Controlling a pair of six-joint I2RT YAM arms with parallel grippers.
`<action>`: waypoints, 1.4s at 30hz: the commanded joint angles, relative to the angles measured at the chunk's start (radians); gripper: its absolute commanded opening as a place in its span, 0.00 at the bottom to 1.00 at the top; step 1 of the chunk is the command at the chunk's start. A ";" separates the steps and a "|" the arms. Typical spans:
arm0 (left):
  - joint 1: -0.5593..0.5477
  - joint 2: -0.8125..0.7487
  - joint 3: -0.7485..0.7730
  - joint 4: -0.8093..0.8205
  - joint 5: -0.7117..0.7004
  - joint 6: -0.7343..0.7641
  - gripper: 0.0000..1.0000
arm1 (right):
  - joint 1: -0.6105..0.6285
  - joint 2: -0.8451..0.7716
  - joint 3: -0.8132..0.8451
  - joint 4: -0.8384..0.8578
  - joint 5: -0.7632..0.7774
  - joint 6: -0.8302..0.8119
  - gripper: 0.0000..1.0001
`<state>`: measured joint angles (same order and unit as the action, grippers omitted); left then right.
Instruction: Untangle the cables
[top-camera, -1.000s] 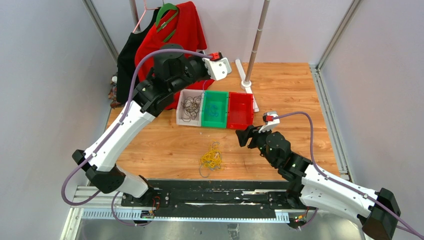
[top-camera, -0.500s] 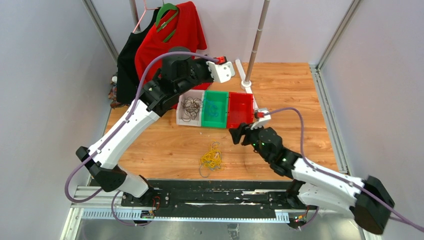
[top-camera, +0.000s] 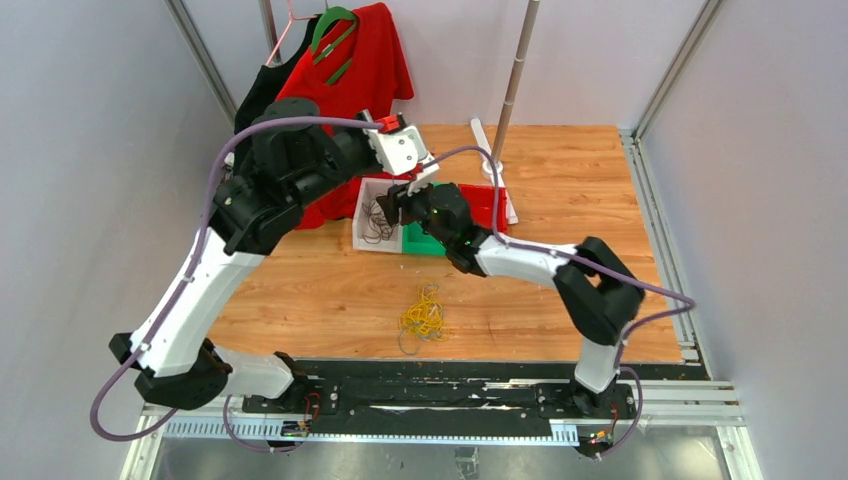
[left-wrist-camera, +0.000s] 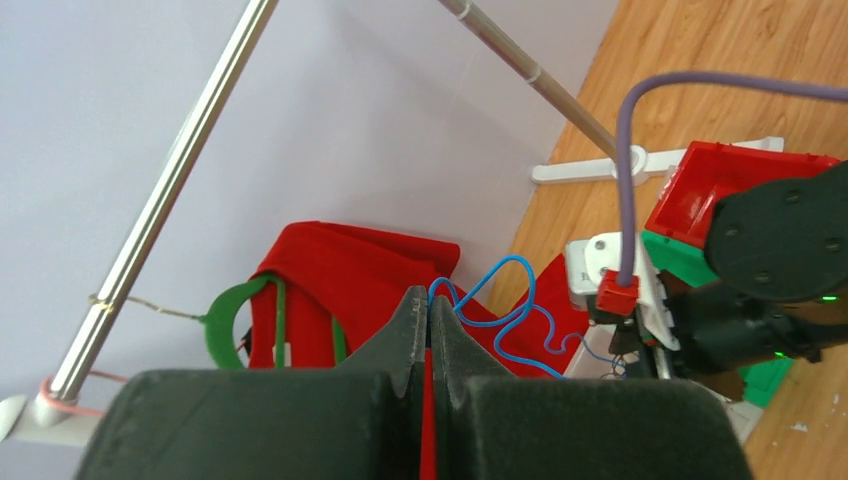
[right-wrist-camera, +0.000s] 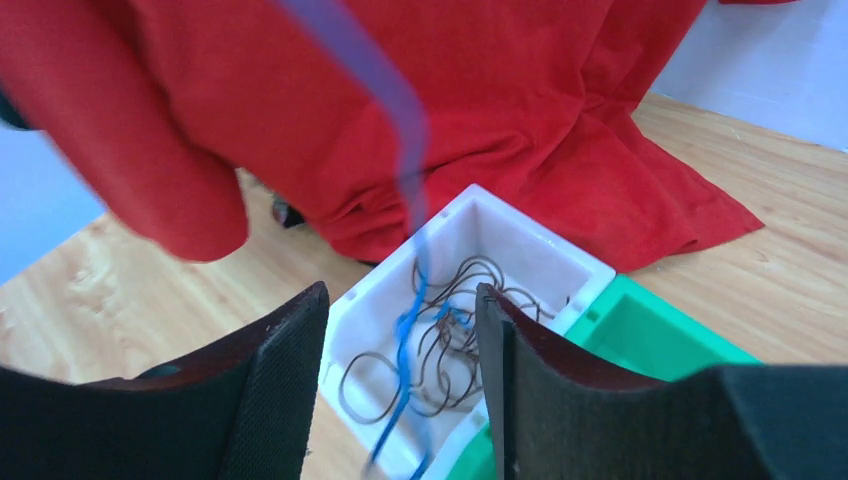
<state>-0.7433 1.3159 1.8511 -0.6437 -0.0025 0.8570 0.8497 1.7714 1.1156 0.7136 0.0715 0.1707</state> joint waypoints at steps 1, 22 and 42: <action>-0.008 -0.063 0.028 -0.060 -0.042 0.018 0.00 | -0.040 0.149 0.140 -0.010 0.005 -0.006 0.49; -0.008 -0.157 0.097 -0.014 -0.058 0.100 0.00 | -0.041 0.205 0.180 -0.052 -0.121 0.107 0.63; -0.008 -0.016 0.043 0.027 0.077 -0.054 0.00 | -0.233 -0.326 -0.195 -0.230 0.058 0.132 0.75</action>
<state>-0.7437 1.2652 1.9305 -0.6720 0.0483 0.8440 0.6773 1.5497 1.0096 0.5392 0.0193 0.2806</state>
